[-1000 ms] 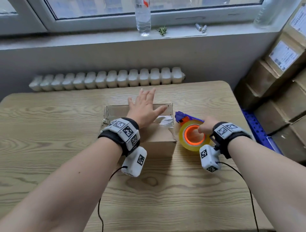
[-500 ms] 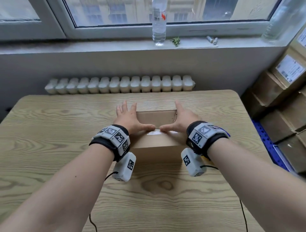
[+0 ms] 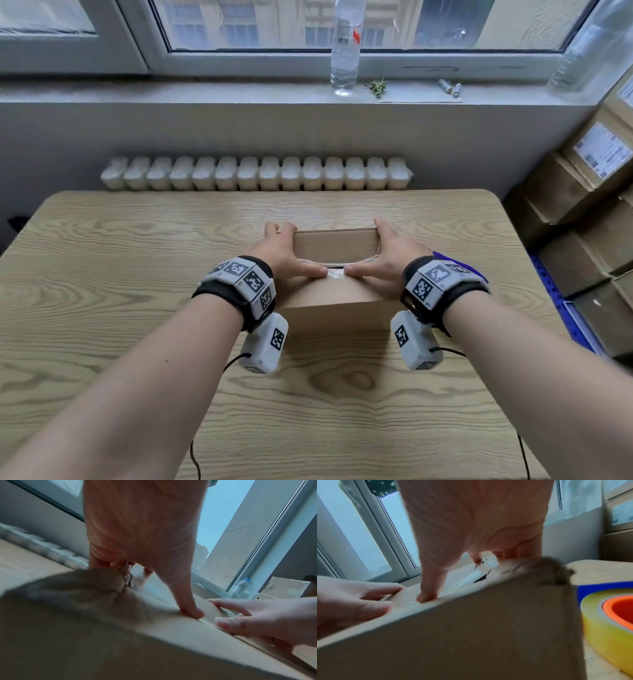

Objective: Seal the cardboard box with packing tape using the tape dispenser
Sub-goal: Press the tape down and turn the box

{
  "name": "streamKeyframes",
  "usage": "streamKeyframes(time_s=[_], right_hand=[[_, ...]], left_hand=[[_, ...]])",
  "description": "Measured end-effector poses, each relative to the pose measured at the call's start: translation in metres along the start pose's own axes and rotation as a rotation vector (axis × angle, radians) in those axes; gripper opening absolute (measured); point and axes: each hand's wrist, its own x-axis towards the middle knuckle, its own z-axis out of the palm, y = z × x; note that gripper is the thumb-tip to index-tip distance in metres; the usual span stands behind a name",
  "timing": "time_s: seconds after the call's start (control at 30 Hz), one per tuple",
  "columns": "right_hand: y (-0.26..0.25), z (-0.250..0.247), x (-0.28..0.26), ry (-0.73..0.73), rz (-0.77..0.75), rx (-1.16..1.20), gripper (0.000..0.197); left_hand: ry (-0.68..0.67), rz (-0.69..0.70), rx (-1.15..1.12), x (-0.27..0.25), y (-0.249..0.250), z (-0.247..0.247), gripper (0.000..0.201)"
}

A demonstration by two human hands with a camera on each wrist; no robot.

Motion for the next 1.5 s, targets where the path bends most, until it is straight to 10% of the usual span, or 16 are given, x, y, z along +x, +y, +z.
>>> streamKeyframes(time_s=[0.53, 0.73, 0.87, 1.13, 1.5], right_hand=[[0.004, -0.026, -0.002, -0.005, 0.117, -0.157, 0.075], [-0.015, -0.029, -0.001, -0.163, 0.154, 0.058, 0.043], [-0.039, -0.024, 0.007, -0.044, 0.039, 0.168, 0.081], [-0.051, -0.023, 0.022, -0.040, -0.006, 0.102, 0.072], [-0.071, -0.021, 0.031, -0.019, -0.046, 0.010, 0.065]], left_hand=[[0.023, 0.002, 0.001, -0.003, -0.012, -0.026, 0.026], [-0.071, -0.070, -0.065, -0.008, -0.021, -0.035, 0.050], [-0.166, -0.086, -0.171, -0.009, -0.024, -0.035, 0.059], [-0.304, -0.125, -0.323, -0.004, -0.029, -0.047, 0.026], [-0.065, 0.022, 0.118, 0.014, -0.007, -0.052, 0.049]])
